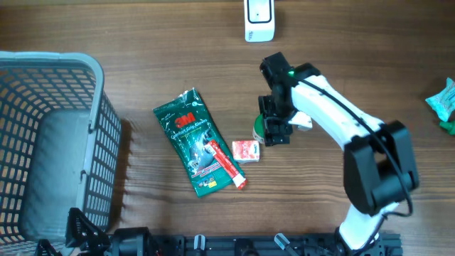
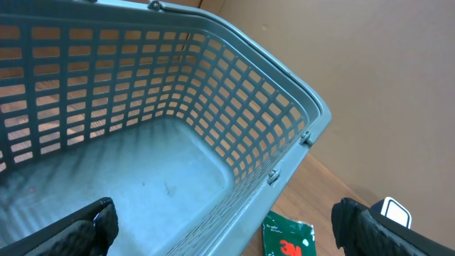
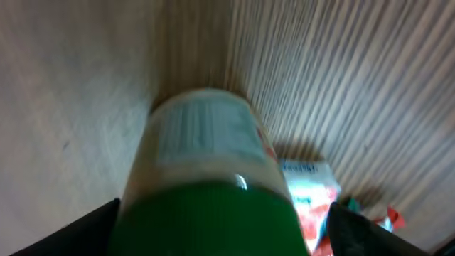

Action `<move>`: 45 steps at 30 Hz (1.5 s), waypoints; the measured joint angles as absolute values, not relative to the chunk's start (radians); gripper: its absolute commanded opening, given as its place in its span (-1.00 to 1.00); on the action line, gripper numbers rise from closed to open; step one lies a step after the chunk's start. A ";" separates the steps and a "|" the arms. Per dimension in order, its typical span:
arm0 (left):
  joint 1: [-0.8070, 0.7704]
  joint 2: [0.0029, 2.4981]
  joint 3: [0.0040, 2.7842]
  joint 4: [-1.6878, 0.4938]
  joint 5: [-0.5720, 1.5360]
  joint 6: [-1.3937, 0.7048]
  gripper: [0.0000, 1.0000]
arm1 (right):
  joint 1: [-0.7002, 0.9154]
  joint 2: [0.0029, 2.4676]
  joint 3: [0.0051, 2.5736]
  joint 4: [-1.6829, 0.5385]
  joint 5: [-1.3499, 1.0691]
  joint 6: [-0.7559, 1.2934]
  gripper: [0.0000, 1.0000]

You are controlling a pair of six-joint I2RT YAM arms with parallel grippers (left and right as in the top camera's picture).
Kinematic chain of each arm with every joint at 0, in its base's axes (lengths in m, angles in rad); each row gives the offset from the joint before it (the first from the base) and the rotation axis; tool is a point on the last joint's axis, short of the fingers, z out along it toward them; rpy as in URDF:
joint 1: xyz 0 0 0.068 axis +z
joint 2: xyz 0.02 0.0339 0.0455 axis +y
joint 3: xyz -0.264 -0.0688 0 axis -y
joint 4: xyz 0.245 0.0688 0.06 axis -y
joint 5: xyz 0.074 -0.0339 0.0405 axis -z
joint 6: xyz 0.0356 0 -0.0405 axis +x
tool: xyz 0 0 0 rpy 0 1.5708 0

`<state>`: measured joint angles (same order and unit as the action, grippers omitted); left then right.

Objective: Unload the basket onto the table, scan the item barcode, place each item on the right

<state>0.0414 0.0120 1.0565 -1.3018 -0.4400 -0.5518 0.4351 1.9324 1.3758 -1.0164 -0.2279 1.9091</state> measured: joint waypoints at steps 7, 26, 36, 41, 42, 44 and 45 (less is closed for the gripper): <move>0.041 0.012 1.056 -1.302 -0.440 -0.552 1.00 | 0.436 1.959 1.374 -1.008 -0.192 1.901 0.37; 0.041 0.012 1.056 -1.302 -0.440 -0.552 1.00 | 0.415 1.964 1.467 -1.093 0.030 0.564 0.99; 0.041 0.012 1.056 -1.302 -0.440 -0.552 1.00 | 0.413 1.961 1.819 -1.486 0.028 0.828 0.99; 0.041 0.012 1.056 -1.302 -0.440 -0.551 1.00 | 0.402 1.909 1.819 -1.526 0.043 0.891 0.99; 0.041 0.012 1.056 -1.302 -0.440 -0.552 1.00 | 0.402 1.882 1.819 -1.529 0.047 0.894 1.00; 0.041 0.012 1.056 -1.302 -0.440 -0.552 1.00 | 0.402 1.819 1.821 -1.517 0.058 0.897 1.00; 0.041 0.012 1.056 -1.302 -0.440 -0.552 1.00 | 0.402 1.803 1.822 -1.510 0.063 0.897 0.99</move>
<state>0.0414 0.0120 1.0565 -1.3018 -0.4400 -0.5518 0.4023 1.8034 1.8221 -1.5101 0.0631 0.8970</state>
